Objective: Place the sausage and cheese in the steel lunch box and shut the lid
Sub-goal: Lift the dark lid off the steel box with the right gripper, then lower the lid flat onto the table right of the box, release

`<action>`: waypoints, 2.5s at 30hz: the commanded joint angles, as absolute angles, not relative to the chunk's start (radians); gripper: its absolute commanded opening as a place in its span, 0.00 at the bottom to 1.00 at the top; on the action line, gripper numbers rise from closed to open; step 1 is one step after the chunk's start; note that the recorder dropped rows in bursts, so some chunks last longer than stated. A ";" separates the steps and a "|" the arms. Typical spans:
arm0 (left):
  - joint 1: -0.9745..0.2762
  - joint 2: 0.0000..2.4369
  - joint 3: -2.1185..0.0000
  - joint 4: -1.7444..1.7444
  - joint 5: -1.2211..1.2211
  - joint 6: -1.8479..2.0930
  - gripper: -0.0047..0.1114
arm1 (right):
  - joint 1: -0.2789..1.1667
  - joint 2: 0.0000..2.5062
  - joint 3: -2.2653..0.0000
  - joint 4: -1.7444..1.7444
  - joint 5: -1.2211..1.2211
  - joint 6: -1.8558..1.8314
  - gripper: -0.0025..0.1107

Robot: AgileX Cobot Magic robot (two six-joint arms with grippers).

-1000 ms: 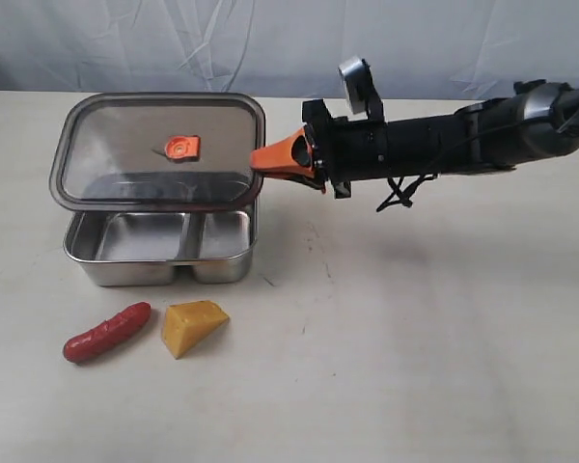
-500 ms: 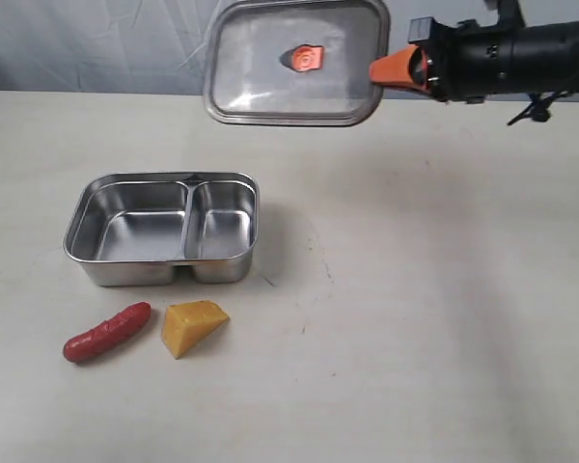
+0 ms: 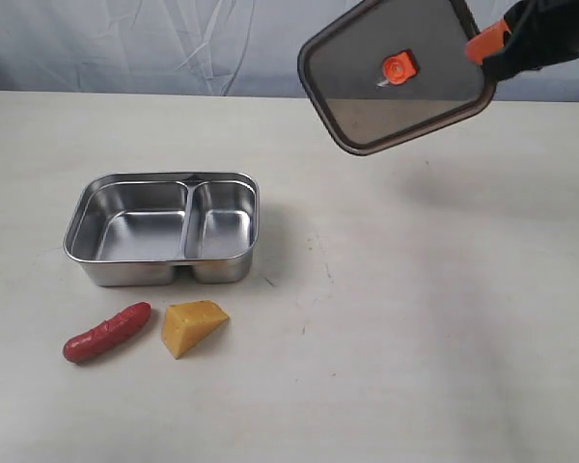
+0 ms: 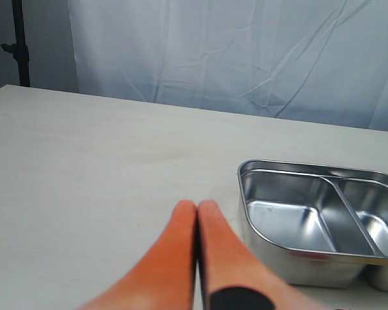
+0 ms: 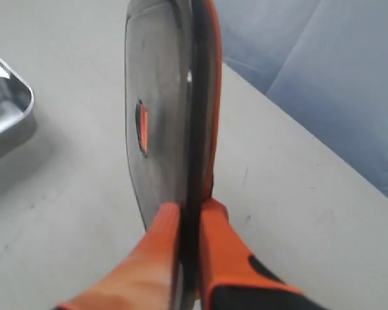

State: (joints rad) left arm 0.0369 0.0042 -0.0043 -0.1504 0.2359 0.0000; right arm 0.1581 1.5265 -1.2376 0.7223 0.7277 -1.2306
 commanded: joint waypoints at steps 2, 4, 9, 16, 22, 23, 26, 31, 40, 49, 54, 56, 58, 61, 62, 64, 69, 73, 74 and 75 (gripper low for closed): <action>0.040 0.000 0.000 -0.155 0.234 0.000 0.04 | 0.244 1.483 -1.243 0.518 0.786 -1.239 0.01; 0.040 0.000 0.000 -0.155 0.234 0.000 0.04 | 0.304 1.483 -1.241 0.438 0.787 -1.239 0.01; 0.040 0.000 0.000 -0.155 0.234 0.000 0.04 | 0.459 1.504 -1.241 0.166 0.765 -1.128 0.01; 0.040 0.000 0.000 -0.155 0.234 0.000 0.04 | 0.634 1.553 -1.241 -0.159 0.803 -0.912 0.01; 0.040 0.000 0.000 -0.155 0.234 0.000 0.04 | 0.746 1.619 -1.241 -0.157 0.948 -0.809 0.01; 0.040 0.000 0.000 -0.155 0.234 0.000 0.04 | 0.761 1.629 -1.241 -0.157 0.969 -0.789 0.01; 0.040 0.000 0.000 -0.155 0.234 0.000 0.04 | 0.795 1.649 -1.241 -0.138 1.025 -0.739 0.01; 0.040 0.000 0.000 -0.155 0.234 0.000 0.04 | 0.829 1.650 -1.239 -0.011 1.054 -0.739 0.01; 0.040 0.000 0.000 -0.155 0.234 0.000 0.04 | 0.829 1.650 -1.145 0.171 1.067 -0.739 0.02; 0.040 0.000 0.000 -0.155 0.234 0.000 0.04 | 0.829 1.650 -1.117 0.187 1.024 -0.739 0.45; 0.040 0.000 0.000 -0.155 0.234 0.000 0.04 | 0.827 1.617 -1.117 0.185 0.922 -0.679 0.39; 0.040 0.000 0.000 -0.155 0.234 0.000 0.04 | 0.827 1.591 -1.117 0.185 0.849 -0.660 0.21; 0.040 0.000 0.000 -0.155 0.234 0.000 0.04 | 0.827 1.561 -1.117 0.185 0.764 -0.632 0.02; 0.040 0.000 0.000 -0.155 0.234 0.000 0.04 | 0.827 1.537 -1.117 0.185 0.677 -0.605 0.02; 0.040 0.000 0.000 -0.155 0.234 0.000 0.04 | 0.827 1.532 -1.117 0.185 0.662 -0.599 0.02; 0.040 0.000 0.000 -0.146 0.234 0.009 0.04 | 0.827 1.529 -1.117 0.187 0.654 -0.583 0.02; 0.040 0.000 0.000 -0.008 0.232 0.026 0.04 | 0.827 1.529 -1.117 0.187 0.678 -0.556 0.02; 0.040 0.000 0.000 0.035 0.231 0.026 0.04 | 0.827 1.529 -1.117 0.188 0.685 -0.549 0.02; 0.040 0.000 0.000 0.055 0.222 0.026 0.04 | 0.827 1.529 -1.117 0.188 0.679 -0.546 0.02; 0.040 0.000 0.000 0.087 0.189 0.026 0.04 | 0.827 1.529 -1.117 0.191 0.675 -0.545 0.02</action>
